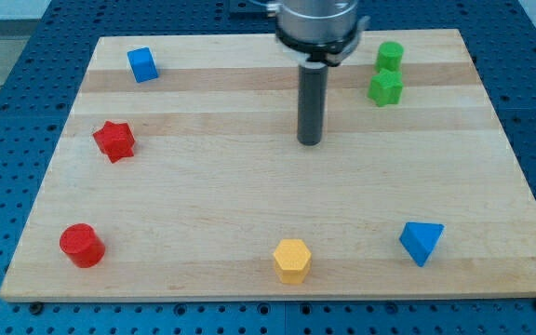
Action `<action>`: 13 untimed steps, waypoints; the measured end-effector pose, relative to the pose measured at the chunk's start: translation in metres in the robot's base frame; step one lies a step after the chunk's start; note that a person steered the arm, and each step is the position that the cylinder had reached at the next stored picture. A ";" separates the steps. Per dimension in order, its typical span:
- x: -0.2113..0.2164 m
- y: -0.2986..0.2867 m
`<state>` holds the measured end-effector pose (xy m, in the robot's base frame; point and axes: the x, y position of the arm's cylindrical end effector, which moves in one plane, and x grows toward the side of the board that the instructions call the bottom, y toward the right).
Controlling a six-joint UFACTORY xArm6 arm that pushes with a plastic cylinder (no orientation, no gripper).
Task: Place the yellow heart vertical to the blue triangle
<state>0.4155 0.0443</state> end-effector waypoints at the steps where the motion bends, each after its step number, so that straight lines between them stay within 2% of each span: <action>1: -0.007 -0.055; 2: -0.038 -0.056; 6: -0.018 0.102; 7: -0.005 0.074; 8: 0.041 0.098; 9: 0.041 0.175; 11: 0.000 0.162; 12: 0.001 0.117; 13: 0.019 0.129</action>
